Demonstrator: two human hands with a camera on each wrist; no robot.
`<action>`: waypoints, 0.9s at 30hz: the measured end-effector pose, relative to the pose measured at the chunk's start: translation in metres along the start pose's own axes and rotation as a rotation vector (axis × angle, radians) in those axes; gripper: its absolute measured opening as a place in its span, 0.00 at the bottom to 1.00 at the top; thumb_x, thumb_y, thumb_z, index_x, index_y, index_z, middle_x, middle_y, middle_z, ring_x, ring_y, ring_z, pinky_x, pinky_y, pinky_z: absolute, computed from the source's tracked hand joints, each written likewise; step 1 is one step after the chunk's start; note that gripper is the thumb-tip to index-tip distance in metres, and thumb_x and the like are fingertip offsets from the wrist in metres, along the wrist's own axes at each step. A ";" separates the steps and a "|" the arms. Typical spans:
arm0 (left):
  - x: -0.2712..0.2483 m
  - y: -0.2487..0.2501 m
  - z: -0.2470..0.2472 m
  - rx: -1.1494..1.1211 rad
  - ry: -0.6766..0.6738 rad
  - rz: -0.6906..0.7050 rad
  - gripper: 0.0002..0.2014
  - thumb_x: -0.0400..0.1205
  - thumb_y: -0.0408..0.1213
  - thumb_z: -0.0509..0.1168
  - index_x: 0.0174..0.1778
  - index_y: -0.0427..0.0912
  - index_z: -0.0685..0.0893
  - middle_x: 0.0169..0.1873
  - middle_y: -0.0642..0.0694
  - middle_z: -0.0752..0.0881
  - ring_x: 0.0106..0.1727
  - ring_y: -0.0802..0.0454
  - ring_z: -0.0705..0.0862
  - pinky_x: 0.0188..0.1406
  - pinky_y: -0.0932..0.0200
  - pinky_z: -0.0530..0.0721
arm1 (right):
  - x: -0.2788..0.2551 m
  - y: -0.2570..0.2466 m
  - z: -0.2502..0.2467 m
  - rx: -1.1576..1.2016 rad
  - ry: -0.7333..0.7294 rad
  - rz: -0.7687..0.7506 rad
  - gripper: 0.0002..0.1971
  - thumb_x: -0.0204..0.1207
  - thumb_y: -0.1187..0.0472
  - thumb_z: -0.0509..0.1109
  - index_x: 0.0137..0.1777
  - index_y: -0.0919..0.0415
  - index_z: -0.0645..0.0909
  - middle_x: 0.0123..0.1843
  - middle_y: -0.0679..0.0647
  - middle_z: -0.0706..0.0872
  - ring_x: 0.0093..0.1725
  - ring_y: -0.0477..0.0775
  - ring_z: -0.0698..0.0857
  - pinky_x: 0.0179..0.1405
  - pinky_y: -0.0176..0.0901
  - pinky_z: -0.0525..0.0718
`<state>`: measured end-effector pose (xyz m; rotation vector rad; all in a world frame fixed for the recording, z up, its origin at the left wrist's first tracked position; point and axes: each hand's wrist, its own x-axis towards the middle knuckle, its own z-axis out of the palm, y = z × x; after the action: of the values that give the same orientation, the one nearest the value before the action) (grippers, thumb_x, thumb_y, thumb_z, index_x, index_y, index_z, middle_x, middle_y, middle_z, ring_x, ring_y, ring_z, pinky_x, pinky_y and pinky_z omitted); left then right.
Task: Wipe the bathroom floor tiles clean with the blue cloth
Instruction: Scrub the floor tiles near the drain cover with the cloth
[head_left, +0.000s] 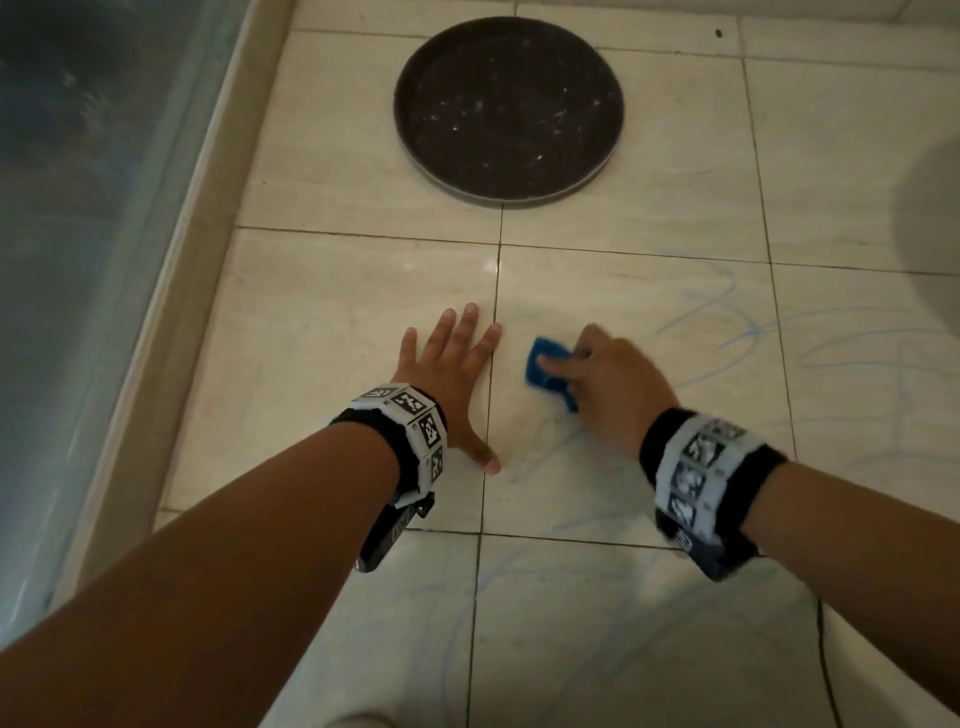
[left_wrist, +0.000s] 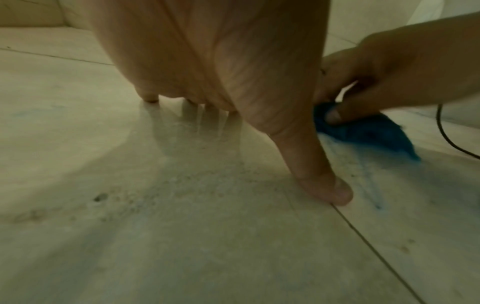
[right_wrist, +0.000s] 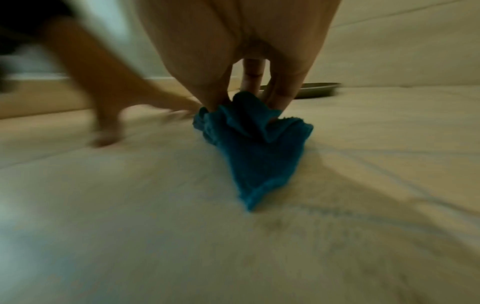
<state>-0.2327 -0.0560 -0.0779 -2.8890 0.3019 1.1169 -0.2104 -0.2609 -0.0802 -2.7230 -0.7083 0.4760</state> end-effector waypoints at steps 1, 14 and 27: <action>0.000 0.000 0.000 0.001 -0.003 0.000 0.75 0.57 0.73 0.74 0.79 0.50 0.22 0.78 0.45 0.20 0.81 0.42 0.25 0.80 0.34 0.36 | -0.013 -0.013 0.006 -0.054 -0.071 -0.125 0.16 0.79 0.61 0.67 0.66 0.48 0.78 0.53 0.58 0.76 0.47 0.63 0.79 0.42 0.50 0.81; -0.013 0.012 0.014 0.059 -0.005 0.068 0.75 0.58 0.75 0.72 0.79 0.48 0.21 0.77 0.42 0.19 0.79 0.41 0.23 0.79 0.32 0.34 | -0.041 -0.043 0.021 -0.141 -0.166 -0.258 0.24 0.79 0.60 0.65 0.74 0.42 0.71 0.59 0.55 0.73 0.50 0.59 0.75 0.40 0.47 0.74; -0.013 0.011 0.014 0.034 -0.019 0.068 0.75 0.57 0.72 0.74 0.78 0.50 0.20 0.77 0.44 0.18 0.79 0.42 0.22 0.79 0.32 0.33 | -0.066 -0.035 0.014 -0.065 -0.281 -0.298 0.21 0.80 0.57 0.65 0.71 0.39 0.71 0.51 0.49 0.70 0.50 0.55 0.74 0.38 0.45 0.72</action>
<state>-0.2529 -0.0629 -0.0790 -2.8567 0.4169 1.1370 -0.2850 -0.2627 -0.0650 -2.5705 -1.1983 0.7807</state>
